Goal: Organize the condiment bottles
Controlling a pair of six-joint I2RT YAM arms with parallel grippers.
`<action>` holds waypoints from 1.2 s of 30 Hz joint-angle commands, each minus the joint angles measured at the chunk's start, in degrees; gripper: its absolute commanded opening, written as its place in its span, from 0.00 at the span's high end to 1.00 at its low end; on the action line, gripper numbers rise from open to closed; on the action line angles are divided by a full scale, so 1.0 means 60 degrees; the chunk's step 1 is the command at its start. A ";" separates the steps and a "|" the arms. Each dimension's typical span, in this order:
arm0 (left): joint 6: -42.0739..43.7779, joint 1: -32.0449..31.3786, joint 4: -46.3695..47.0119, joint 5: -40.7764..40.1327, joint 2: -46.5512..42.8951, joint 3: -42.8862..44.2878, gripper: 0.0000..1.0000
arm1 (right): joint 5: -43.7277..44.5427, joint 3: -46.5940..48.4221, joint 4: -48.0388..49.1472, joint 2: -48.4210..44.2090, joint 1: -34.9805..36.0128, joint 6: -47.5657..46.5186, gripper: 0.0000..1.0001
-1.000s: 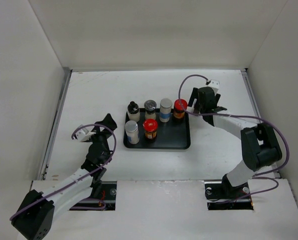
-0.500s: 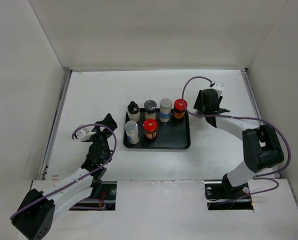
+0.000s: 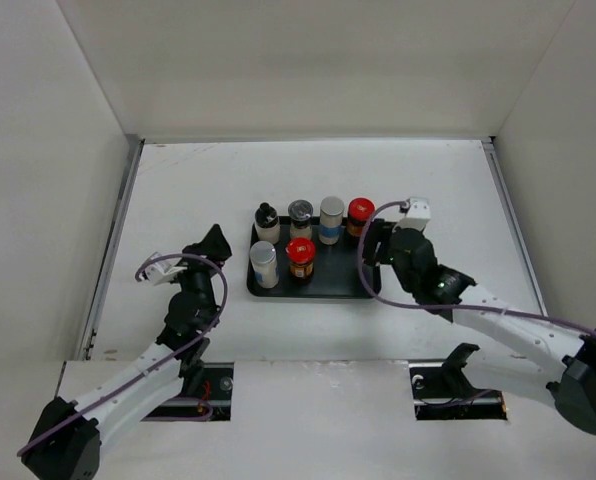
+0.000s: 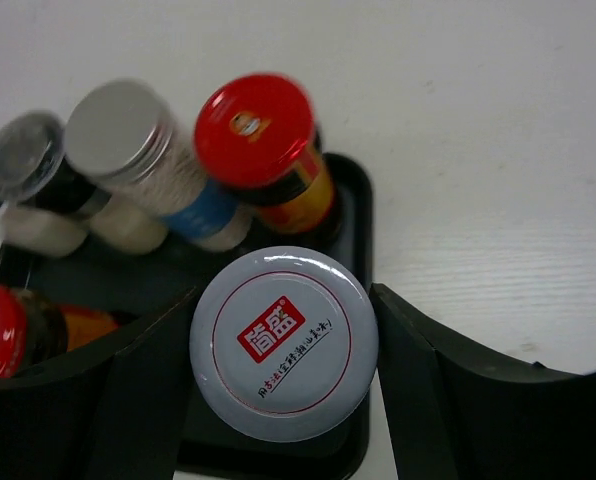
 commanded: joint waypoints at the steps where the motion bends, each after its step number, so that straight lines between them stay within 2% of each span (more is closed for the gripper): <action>1: 0.0241 0.0034 -0.0755 0.0788 -0.0241 -0.0363 0.00 | 0.0242 0.0443 0.0707 0.0738 0.0750 0.0446 0.44; 7: 0.0476 0.0268 -0.2499 0.1039 0.0125 0.0531 0.00 | 0.0418 0.1059 0.1469 0.2527 0.1775 0.0241 0.44; 14: 0.0446 0.0327 -0.2838 0.0921 -0.0036 0.0649 0.00 | 0.0623 0.1396 0.1836 0.3597 0.2260 0.0226 0.41; 15: 0.0446 0.0356 -0.2853 0.0921 -0.0022 0.0678 0.00 | 0.0667 0.1440 0.1865 0.3715 0.2318 0.0226 0.37; 19: 0.0403 0.0240 -0.3348 0.0908 0.0168 0.0955 0.00 | 0.1018 0.1543 0.1778 0.3936 0.2392 0.0270 0.10; 22: 0.0242 0.0225 -0.4212 0.0324 0.0489 0.1482 0.00 | 0.1063 0.1528 0.1559 0.3367 0.2407 0.0284 0.01; 27: -0.0183 -0.0287 -0.6161 -0.0602 0.0624 0.2581 0.00 | 0.1617 0.1281 0.0812 0.1420 0.2465 0.0328 0.00; 32: -0.0125 -0.0507 -0.7318 -0.0033 0.0374 0.3401 0.00 | 0.2307 0.0636 -0.0314 -0.0718 0.2422 0.0576 0.00; 36: -0.0139 -0.0596 -0.8051 0.0539 0.0374 0.3958 0.00 | 0.2426 0.0167 -0.1049 -0.2404 0.1472 0.0870 0.00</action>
